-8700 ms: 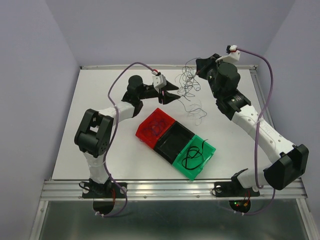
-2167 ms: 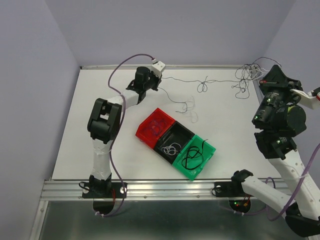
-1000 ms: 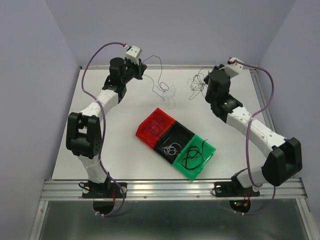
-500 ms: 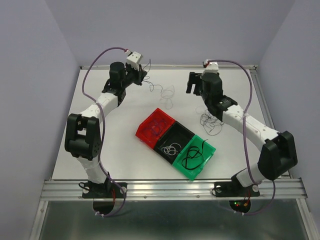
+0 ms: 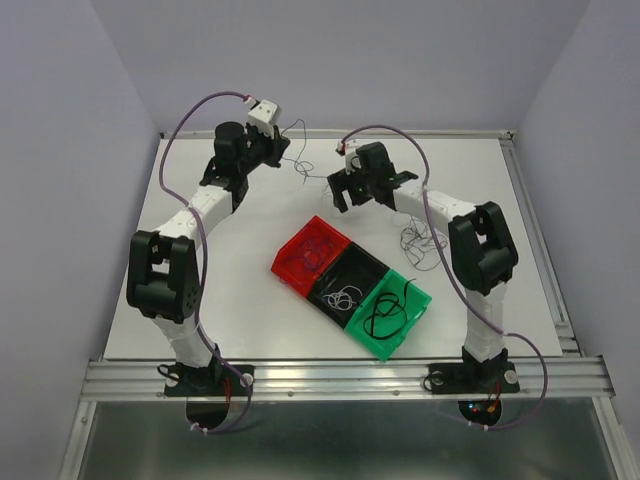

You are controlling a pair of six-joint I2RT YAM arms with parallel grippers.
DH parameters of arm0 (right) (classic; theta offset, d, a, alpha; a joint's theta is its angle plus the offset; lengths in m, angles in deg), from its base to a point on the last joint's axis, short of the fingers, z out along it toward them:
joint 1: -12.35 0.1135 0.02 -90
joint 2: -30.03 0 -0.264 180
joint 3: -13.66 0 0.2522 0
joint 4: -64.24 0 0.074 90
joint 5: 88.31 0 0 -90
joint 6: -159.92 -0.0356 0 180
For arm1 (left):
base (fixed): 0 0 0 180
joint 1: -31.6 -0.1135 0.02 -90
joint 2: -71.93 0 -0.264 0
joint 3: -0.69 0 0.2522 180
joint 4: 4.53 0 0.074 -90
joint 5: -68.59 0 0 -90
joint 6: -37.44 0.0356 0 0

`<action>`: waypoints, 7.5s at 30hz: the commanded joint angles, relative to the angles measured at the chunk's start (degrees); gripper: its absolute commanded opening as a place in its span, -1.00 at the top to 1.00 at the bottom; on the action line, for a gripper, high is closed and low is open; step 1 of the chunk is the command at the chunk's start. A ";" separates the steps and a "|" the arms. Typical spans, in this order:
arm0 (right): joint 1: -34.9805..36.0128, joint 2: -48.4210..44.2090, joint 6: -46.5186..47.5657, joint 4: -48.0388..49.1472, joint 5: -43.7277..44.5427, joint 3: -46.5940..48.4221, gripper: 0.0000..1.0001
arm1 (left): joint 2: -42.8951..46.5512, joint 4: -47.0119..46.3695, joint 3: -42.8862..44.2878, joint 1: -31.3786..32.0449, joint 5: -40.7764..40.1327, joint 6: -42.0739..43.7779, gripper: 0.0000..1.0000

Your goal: Untangle the cables

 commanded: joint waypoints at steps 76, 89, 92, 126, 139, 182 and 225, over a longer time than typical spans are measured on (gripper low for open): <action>14.24 -25.20 -11.78 -12.93 -6.44 -22.91 0.67 | 42.80 30.38 -9.05 -3.11 18.36 11.88 1.00; 19.26 -24.49 -8.96 -22.86 3.40 -21.15 0.51 | 42.97 29.93 -13.00 0.58 16.60 12.49 1.00; 19.34 -27.64 -9.05 -22.68 3.76 -20.62 0.12 | 43.15 29.93 -13.70 2.08 15.72 12.41 1.00; 19.43 -39.00 -13.09 -12.14 14.56 -13.85 -0.06 | 11.68 18.60 -23.19 12.36 2.45 20.93 1.00; 19.26 -37.94 -13.62 -2.30 29.69 -18.33 0.07 | 15.66 17.36 -29.53 16.05 -3.95 21.99 1.00; 17.67 -46.64 -19.16 16.16 32.59 -38.90 0.24 | 27.34 37.32 -16.00 16.93 -7.66 22.51 0.02; 17.06 -47.79 -19.33 16.60 32.41 -40.04 0.24 | 13.53 34.51 -15.63 17.46 -8.62 25.50 1.00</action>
